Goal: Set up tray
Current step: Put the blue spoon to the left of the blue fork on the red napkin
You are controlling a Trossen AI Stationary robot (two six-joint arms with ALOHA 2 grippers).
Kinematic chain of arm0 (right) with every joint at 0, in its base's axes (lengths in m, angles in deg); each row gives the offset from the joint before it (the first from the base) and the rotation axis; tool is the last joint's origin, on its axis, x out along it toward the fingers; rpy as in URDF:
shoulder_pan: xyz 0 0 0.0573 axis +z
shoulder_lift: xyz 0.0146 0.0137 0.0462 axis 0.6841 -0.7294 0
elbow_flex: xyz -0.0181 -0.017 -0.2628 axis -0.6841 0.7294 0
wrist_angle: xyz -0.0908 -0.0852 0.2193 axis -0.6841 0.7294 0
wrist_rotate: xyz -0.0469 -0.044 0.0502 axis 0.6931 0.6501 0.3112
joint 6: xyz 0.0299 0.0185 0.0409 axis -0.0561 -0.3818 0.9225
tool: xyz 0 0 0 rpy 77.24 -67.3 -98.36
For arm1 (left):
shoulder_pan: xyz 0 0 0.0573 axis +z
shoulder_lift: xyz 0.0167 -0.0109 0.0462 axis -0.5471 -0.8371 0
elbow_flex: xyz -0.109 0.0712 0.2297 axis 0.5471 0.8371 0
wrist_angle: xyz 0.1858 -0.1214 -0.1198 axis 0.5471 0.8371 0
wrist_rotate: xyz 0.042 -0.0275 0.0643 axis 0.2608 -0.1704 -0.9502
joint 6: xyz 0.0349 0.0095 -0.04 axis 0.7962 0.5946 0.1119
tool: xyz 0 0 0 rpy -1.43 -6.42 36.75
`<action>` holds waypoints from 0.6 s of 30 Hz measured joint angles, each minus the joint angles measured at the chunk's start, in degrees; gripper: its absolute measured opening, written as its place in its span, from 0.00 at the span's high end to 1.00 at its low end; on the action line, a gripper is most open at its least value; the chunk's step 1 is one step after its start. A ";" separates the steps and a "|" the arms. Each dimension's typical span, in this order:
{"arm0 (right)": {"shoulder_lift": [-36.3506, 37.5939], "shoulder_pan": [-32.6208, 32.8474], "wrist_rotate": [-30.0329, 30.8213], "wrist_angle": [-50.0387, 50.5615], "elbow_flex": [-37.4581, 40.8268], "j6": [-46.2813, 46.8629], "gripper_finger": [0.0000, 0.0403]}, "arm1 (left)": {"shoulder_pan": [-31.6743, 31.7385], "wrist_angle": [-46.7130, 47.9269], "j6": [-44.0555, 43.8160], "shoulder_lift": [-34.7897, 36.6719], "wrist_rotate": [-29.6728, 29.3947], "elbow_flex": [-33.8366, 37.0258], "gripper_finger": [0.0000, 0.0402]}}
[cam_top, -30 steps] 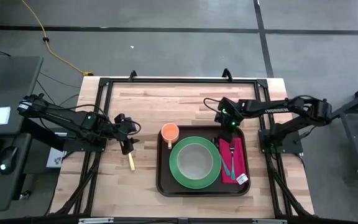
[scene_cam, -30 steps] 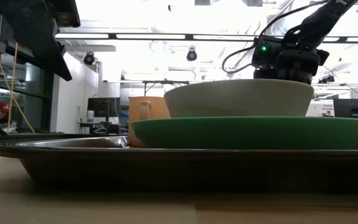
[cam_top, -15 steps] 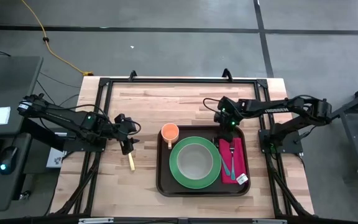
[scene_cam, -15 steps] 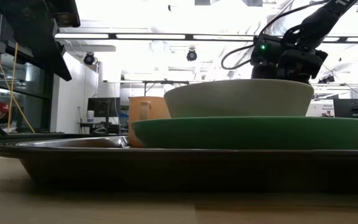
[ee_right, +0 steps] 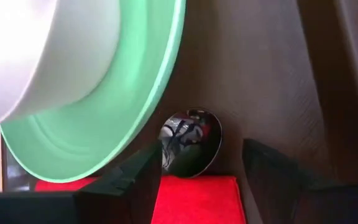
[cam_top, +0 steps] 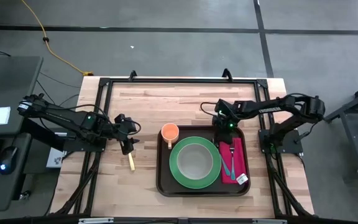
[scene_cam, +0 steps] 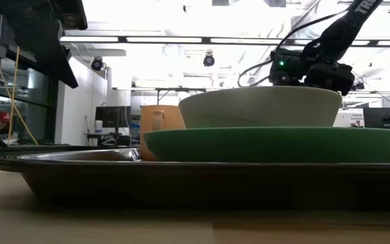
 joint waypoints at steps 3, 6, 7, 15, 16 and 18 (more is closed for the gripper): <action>-0.22 -0.02 0.25 -0.54 0.00 -0.26 0.49 | 0.00 -0.01 -0.59 0.00 0.02 0.00 0.30; -0.22 -0.02 0.40 -1.53 0.00 -0.37 0.48 | 0.01 0.01 -0.71 0.00 0.04 0.00 0.30; -0.22 0.01 0.39 -1.97 0.00 -0.36 0.48 | -0.01 0.01 -0.71 0.00 0.04 0.00 0.30; -3.02 0.52 -1.25 -3.43 0.00 -0.33 0.49 | 0.01 0.04 -0.73 0.00 0.04 0.00 0.30; -3.49 0.69 -1.55 -3.81 0.00 -0.19 0.49 | 0.00 0.01 -0.77 0.00 0.04 0.00 0.30; -4.15 1.02 -1.77 -4.55 0.00 0.11 0.49 | -0.01 0.04 -1.12 0.00 0.07 0.00 0.30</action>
